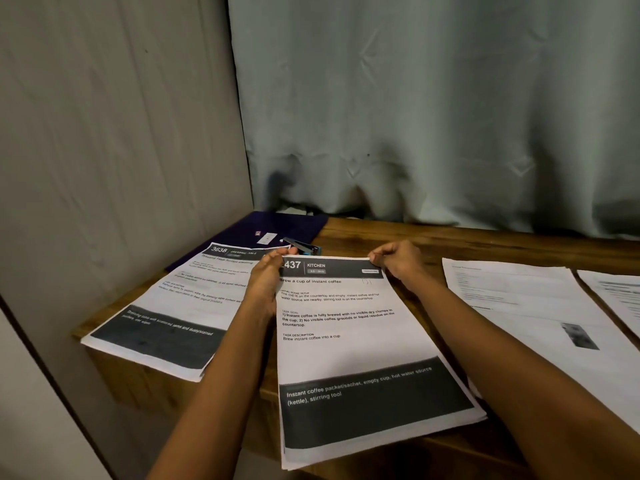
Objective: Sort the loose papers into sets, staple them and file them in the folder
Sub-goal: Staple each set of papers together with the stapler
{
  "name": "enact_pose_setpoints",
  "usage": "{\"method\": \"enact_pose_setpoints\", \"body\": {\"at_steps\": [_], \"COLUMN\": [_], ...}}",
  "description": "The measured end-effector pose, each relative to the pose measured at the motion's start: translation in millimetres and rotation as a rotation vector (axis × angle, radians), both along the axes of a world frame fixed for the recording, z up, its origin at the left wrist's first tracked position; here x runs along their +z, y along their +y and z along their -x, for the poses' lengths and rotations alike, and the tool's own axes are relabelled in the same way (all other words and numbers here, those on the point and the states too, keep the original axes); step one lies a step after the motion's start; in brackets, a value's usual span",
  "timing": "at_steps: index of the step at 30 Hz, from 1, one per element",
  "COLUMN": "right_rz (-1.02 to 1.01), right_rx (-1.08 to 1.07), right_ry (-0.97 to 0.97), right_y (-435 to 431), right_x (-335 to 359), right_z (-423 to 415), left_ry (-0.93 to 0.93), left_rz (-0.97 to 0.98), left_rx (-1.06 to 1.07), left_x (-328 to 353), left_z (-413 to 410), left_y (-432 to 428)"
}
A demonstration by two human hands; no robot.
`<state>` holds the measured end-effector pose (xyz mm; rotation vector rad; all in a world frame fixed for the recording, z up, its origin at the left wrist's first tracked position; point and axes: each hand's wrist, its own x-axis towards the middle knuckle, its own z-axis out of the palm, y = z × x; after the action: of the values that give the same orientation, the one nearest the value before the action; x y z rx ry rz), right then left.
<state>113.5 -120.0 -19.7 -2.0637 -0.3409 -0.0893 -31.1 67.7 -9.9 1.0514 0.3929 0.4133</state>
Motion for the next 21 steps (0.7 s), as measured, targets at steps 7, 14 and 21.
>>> {"method": "enact_pose_setpoints", "body": {"at_steps": [7, 14, 21], "right_rz": [0.128, 0.261, 0.439], "right_rx": [-0.112, 0.06, 0.362], "right_ry": [0.081, -0.162, -0.191], "right_y": [5, 49, 110], "right_x": [6, 24, 21], "right_z": [-13, -16, -16], "left_ry": [0.082, 0.126, 0.104], "left_rz": [-0.123, -0.141, -0.154], "left_rx": [0.088, 0.097, 0.113], "left_x": [-4, -6, -8], "left_z": [-1, -4, -12], "left_y": [-3, -2, -4]}}
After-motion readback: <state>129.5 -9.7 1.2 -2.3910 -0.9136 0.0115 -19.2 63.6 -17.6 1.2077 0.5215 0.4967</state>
